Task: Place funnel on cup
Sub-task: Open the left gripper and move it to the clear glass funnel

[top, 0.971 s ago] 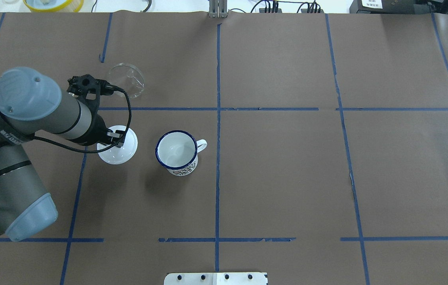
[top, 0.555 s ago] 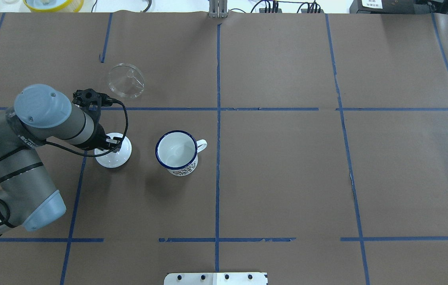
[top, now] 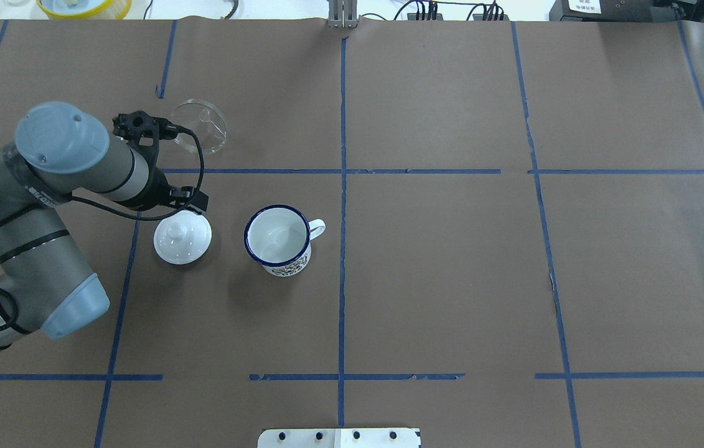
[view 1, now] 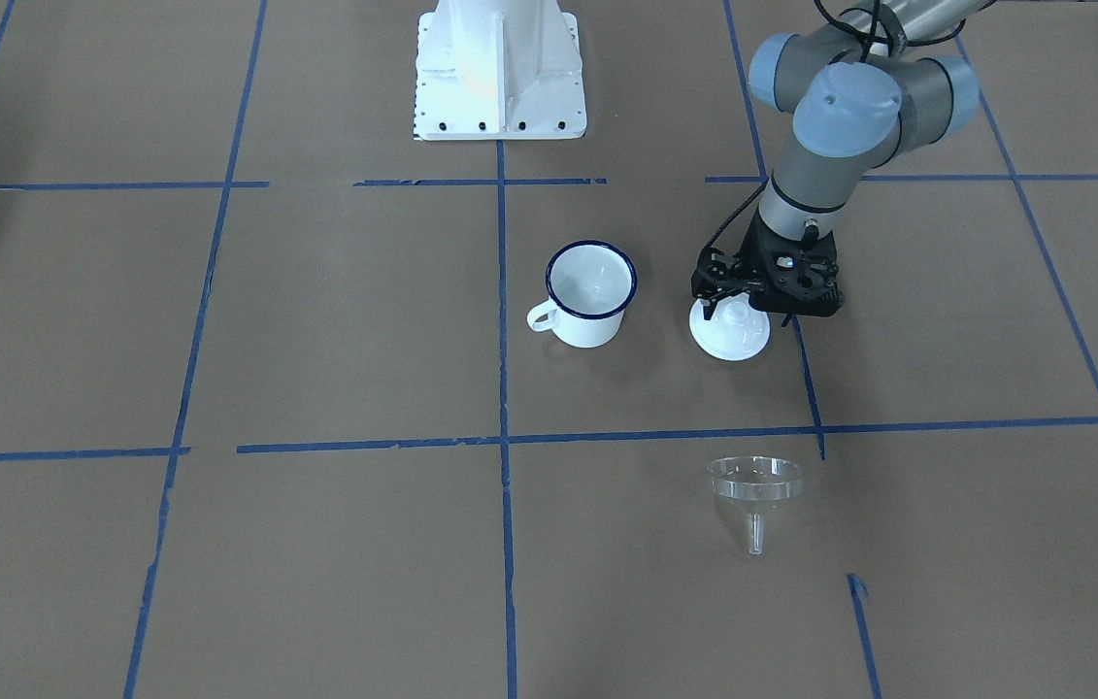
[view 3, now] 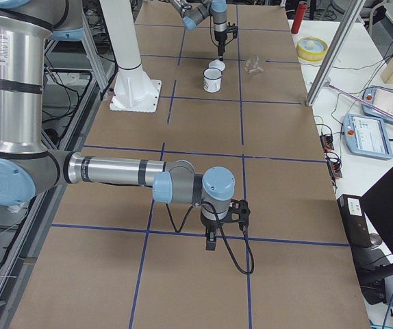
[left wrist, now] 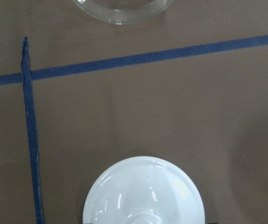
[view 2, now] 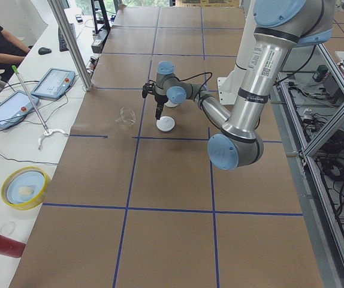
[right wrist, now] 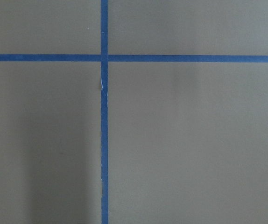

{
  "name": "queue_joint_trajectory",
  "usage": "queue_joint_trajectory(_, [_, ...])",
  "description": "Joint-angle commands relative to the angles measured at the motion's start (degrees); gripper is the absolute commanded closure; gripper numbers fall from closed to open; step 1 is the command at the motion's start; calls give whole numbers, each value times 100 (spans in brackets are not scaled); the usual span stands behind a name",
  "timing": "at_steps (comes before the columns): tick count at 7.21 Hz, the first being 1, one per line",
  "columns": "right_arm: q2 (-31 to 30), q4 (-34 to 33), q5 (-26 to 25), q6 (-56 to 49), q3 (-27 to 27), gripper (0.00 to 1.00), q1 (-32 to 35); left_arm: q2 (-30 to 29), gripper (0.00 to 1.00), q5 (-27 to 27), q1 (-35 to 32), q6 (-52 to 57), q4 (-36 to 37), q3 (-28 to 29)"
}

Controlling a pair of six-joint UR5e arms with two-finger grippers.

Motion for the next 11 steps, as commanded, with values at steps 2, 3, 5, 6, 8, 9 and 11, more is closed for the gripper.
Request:
queue_joint_trajectory(2, [0, 0, 0, 0, 0, 0, 0, -431, 0, 6, -238, -2777, -1141, 613])
queue_joint_trajectory(3, [9, 0, 0, 0, 0, 0, 0, -448, 0, 41, -221, -3857, -2045, 1130])
queue_joint_trajectory(5, [0, 0, 0, 0, 0, 0, 0, -675, 0, 959, -195, -5120, -2976, 1862])
queue_joint_trajectory(6, [0, 0, 0, 0, 0, 0, 0, -851, 0, 1364, -195, -5421, -2986, 2091])
queue_joint_trajectory(8, [0, 0, 0, 0, 0, 0, 0, -949, 0, 2033, -186, -5852, -3065, 2338])
queue_joint_trajectory(9, [0, 0, 0, 0, 0, 0, 0, -1080, 0, 2237, -186, -5889, -3065, 2556])
queue_joint_trajectory(11, [0, 0, 0, 0, 0, 0, 0, -1160, 10, 2283, -186, -5890, -3056, 2717])
